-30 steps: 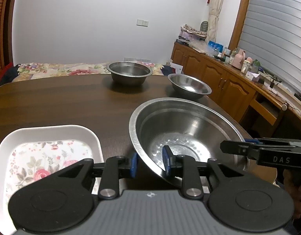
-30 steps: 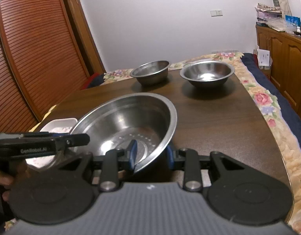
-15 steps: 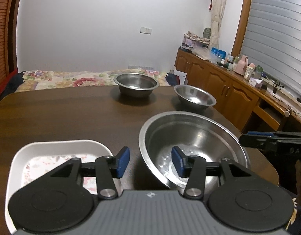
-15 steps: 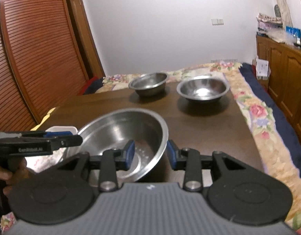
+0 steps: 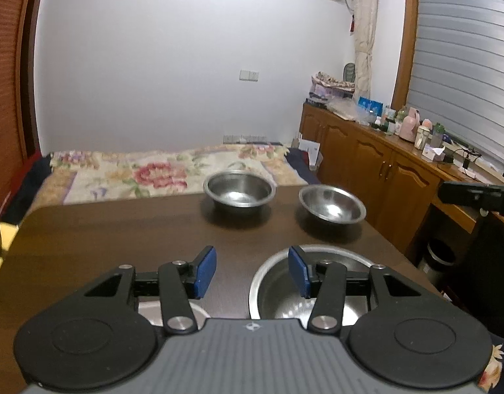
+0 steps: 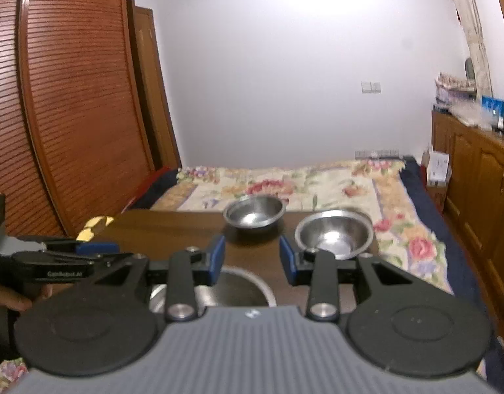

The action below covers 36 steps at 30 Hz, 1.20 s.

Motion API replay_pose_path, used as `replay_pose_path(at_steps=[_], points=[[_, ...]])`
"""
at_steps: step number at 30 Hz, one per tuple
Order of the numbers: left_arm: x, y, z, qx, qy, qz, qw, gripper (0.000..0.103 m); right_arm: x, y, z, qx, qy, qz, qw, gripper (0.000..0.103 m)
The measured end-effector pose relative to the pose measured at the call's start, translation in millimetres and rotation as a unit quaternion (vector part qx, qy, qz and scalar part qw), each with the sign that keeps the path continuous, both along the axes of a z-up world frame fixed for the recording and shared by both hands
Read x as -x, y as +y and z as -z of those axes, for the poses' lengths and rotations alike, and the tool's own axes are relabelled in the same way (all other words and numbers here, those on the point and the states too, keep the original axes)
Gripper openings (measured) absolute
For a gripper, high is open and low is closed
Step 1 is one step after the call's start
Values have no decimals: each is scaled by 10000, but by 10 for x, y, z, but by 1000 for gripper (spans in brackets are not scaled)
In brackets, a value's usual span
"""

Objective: Organize plates and bowls

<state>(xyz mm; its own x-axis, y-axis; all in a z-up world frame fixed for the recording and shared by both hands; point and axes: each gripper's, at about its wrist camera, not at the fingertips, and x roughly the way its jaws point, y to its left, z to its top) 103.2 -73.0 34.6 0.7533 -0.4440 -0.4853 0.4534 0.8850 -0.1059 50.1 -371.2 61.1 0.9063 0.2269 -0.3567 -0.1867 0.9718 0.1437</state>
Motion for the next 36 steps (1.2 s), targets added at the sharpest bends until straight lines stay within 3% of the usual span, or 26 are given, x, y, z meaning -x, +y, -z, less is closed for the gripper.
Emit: replay_pose_path(at_steps=[9,19,36], points=[[-276,-166,-195,-137,-162,172,9996,51,-378,-42,-114,104,-35,-72,9999,38],[-798,-291,-171,-171,-61,133,9997,51,-940,30,35,167,262,-239,9992,38],[-1862,-367,389,-166,512,-182,9984,51,-1993,87,468,-84,883,-571,9944,38]])
